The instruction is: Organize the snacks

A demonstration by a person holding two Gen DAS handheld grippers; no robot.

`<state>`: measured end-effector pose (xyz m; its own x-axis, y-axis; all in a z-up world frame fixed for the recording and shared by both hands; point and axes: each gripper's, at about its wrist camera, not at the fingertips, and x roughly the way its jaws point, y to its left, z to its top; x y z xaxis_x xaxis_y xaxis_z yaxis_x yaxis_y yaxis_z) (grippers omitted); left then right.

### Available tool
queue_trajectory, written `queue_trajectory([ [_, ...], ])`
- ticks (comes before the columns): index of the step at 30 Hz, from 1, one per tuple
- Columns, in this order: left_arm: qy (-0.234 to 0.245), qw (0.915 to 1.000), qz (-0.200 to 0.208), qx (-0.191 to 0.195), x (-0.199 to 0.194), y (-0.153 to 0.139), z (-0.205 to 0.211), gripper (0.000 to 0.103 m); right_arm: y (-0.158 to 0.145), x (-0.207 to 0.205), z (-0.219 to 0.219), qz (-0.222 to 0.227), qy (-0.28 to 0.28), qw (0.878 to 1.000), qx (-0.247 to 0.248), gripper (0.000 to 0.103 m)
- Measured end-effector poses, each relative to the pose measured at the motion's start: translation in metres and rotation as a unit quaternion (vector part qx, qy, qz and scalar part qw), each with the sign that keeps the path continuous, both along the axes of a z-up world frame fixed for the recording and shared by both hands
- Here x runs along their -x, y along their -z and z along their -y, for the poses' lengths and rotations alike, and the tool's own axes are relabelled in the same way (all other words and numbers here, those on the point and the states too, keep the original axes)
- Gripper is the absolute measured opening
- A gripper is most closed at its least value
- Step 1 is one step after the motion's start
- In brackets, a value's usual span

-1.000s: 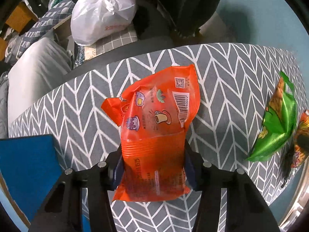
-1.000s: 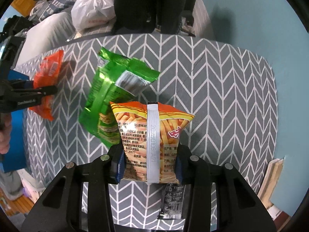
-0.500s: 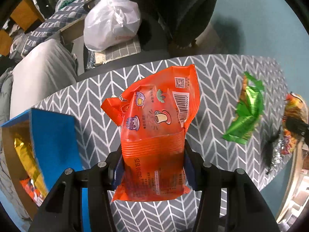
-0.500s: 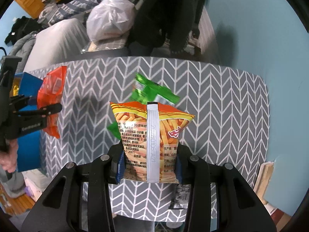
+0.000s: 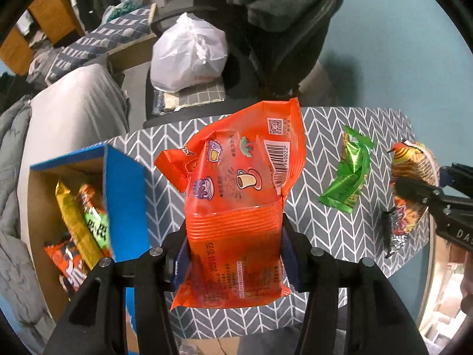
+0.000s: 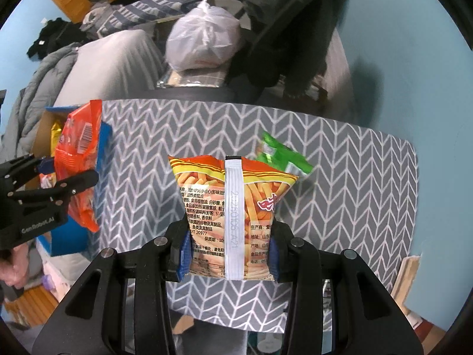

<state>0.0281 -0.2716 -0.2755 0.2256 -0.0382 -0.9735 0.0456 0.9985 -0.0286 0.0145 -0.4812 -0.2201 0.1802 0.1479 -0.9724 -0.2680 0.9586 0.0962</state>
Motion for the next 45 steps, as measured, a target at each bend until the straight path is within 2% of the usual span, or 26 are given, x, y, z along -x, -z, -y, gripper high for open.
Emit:
queue_trajectory([
  [19,-0.097,0.9950,0.022,-0.003,0.049,-0.031,-0.078,0.054,-0.018,0.010,-0.083,0.012,-0.081,0.996,-0.030,0.039],
  [33,-0.189,0.9815,0.030,-0.003,0.088,-0.035,-0.158,0.054,-0.016,0.012,-0.173,0.008,-0.167,0.985,-0.047,0.039],
  [45,-0.241,0.9701,0.025,-0.011,0.112,-0.026,-0.217,0.054,-0.005,0.013,-0.261,-0.004,-0.234,0.970,-0.069,0.039],
])
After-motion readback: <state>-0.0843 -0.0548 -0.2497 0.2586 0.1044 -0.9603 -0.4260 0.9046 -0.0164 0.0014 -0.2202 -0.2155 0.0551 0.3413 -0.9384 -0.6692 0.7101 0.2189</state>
